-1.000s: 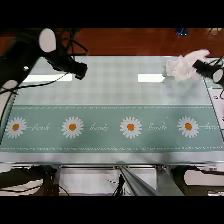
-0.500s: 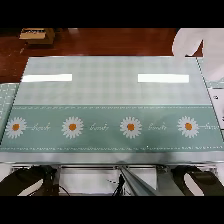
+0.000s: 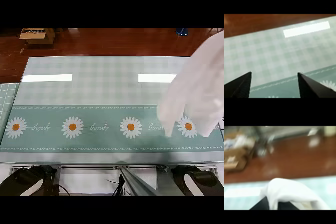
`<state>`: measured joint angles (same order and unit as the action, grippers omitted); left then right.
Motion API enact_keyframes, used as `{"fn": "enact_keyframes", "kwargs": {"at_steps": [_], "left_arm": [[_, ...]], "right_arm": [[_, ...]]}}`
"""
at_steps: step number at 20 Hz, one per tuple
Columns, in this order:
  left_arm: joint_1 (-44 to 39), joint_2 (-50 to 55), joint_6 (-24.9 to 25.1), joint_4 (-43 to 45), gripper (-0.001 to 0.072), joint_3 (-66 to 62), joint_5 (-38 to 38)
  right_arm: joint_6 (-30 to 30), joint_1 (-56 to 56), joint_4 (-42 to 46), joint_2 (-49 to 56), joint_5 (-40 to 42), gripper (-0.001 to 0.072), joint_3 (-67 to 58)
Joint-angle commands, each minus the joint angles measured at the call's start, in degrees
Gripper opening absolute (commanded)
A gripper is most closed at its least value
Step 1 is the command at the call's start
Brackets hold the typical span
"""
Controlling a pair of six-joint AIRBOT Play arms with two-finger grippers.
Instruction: Fold the shirts.
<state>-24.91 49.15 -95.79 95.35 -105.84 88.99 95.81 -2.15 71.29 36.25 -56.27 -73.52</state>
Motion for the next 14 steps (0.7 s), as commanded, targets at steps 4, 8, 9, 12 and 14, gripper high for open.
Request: {"fn": "enact_keyframes", "kwargs": {"at_steps": [4, 8, 9, 12, 14], "left_arm": [[0.00, -0.37, -0.13, 0.02, 0.0709, 17.35, 1.73], [0.00, -0.55, -0.15, 0.02, 0.0709, 25.49, 1.75], [0.00, -0.66, -0.20, 0.02, 0.0709, 26.91, 1.77], [0.00, -0.68, -1.36, 0.00, 0.0709, 30.23, 2.12], [0.00, -0.66, -2.10, 0.00, 0.0709, 32.94, 1.77]], "right_arm": [[-7.23, -20.72, -11.98, 23.98, -7.78, 0.0020, -0.04], [-7.32, -37.09, -9.90, 41.46, 1.46, 0.0021, -0.04], [-7.23, -39.54, -9.92, 44.98, 4.42, 0.0021, -0.04], [-6.95, -41.72, -9.75, 50.40, 9.03, 0.0258, -0.04], [-7.61, -39.15, -8.09, 49.62, 8.79, 0.0482, -0.07]]}}
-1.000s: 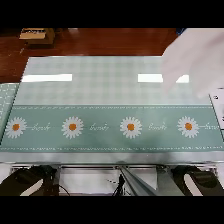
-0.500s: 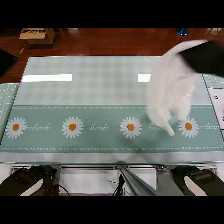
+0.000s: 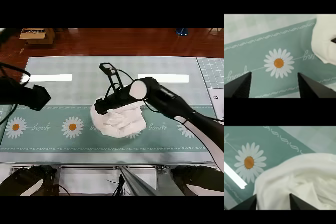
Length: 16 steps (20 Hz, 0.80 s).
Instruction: Fold the shirts.
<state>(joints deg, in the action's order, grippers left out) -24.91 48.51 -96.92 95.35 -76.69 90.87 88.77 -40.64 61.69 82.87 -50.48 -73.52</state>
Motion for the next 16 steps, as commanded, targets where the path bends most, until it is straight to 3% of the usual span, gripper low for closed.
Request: {"fn": "enact_keyframes", "kwargs": {"at_steps": [1, 8, 12, 16], "left_arm": [[0.00, -0.02, -1.70, -0.02, 0.0709, 5.70, -1.03], [0.04, 1.53, -3.04, -15.76, 0.0709, 26.75, -22.25], [0.24, 8.04, -0.37, -26.16, 0.0709, 33.09, -29.99], [0.72, 13.79, 0.94, -27.19, 0.0708, 32.15, -37.53]], "right_arm": [[-0.61, 1.92, 3.34, 1.60, 2.03, 0.0487, -0.11], [-1.75, 31.32, 23.87, -13.44, -10.73, 0.0496, -0.09], [-4.94, 50.88, 15.43, -14.45, -13.27, 0.0545, 0.26], [-10.12, 62.27, 7.37, -14.45, -14.78, 0.0545, 1.22]]}}
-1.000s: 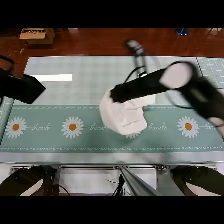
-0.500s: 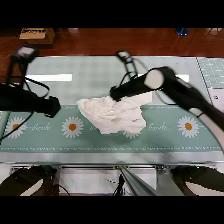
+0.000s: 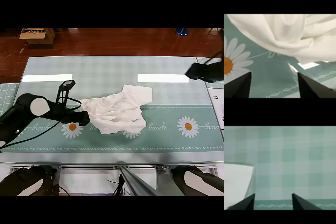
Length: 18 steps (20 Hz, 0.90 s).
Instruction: Fold the shirts.
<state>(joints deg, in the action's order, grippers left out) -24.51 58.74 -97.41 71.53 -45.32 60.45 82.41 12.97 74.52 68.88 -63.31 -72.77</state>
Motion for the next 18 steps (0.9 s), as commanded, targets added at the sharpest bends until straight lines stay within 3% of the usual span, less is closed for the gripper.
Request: {"fn": "enact_keyframes", "kwargs": {"at_steps": [1, 4, 7, 8, 10, 11, 18], "left_arm": [[0.55, 4.59, 3.76, -5.44, 0.0706, 0.59, -8.41], [0.42, 10.21, 10.29, -15.91, 0.0706, 0.61, -6.56], [0.52, 14.88, 12.94, -20.87, 0.0706, 0.59, -8.74], [0.59, 15.61, 12.92, -20.87, 0.0652, 0.59, -9.97], [1.25, 16.13, 12.94, -20.81, 0.0193, 0.61, -10.21], [1.68, 16.02, 12.96, -20.79, 0.0053, 0.59, -9.57], [3.89, 15.80, 14.73, -20.79, 0.0030, 0.59, -4.24]], "right_arm": [[-4.35, 9.70, -5.62, -0.46, -2.19, 0.0545, 0.63], [-4.59, 10.51, -5.73, 0.74, -2.38, 0.0545, 1.14], [-6.36, 10.38, -11.82, 4.15, -4.72, 0.0545, 1.62], [-6.73, 10.38, -14.58, 5.40, -5.20, 0.0545, 2.34], [-7.91, 10.36, -19.21, 7.82, -5.77, 0.0545, 4.17], [-8.39, 10.36, -20.74, 8.90, -5.73, 0.0545, 5.16], [-11.78, 5.44, -26.69, 15.87, -2.16, 0.0545, 11.54]]}}
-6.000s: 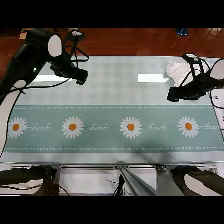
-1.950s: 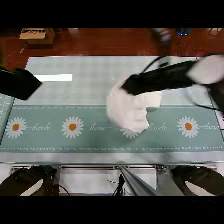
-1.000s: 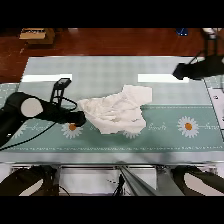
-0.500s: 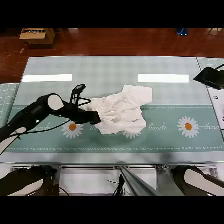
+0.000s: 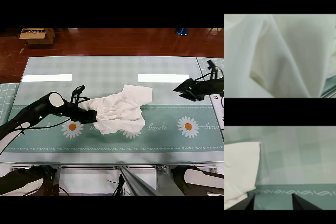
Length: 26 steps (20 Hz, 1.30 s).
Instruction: Fold the shirts.
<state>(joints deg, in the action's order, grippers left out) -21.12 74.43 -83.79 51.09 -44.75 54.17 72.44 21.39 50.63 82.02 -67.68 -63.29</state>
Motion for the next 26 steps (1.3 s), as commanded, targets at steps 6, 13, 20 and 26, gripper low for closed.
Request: {"fn": "enact_keyframes", "kwargs": {"at_steps": [6, 13, 20, 26], "left_arm": [[0.52, -1.01, 1.11, -0.35, 0.0030, 0.02, 1.90], [0.55, -2.40, 2.23, -0.37, 0.0030, -1.64, -0.39], [9.09, -14.45, 3.85, 4.20, 0.0030, -19.78, 6.73], [21.31, -25.44, 3.82, 8.94, 0.0030, -42.38, 17.64]], "right_arm": [[-0.61, -16.74, -7.13, 9.27, 16.83, 0.0529, 2.10], [-0.39, -25.55, -12.44, 14.36, 19.19, 0.0023, 1.90], [-8.87, -15.91, -12.57, -3.04, 8.13, 0.0021, -7.13], [-5.29, -6.67, -12.44, -27.78, 9.84, 0.0020, -15.04]]}}
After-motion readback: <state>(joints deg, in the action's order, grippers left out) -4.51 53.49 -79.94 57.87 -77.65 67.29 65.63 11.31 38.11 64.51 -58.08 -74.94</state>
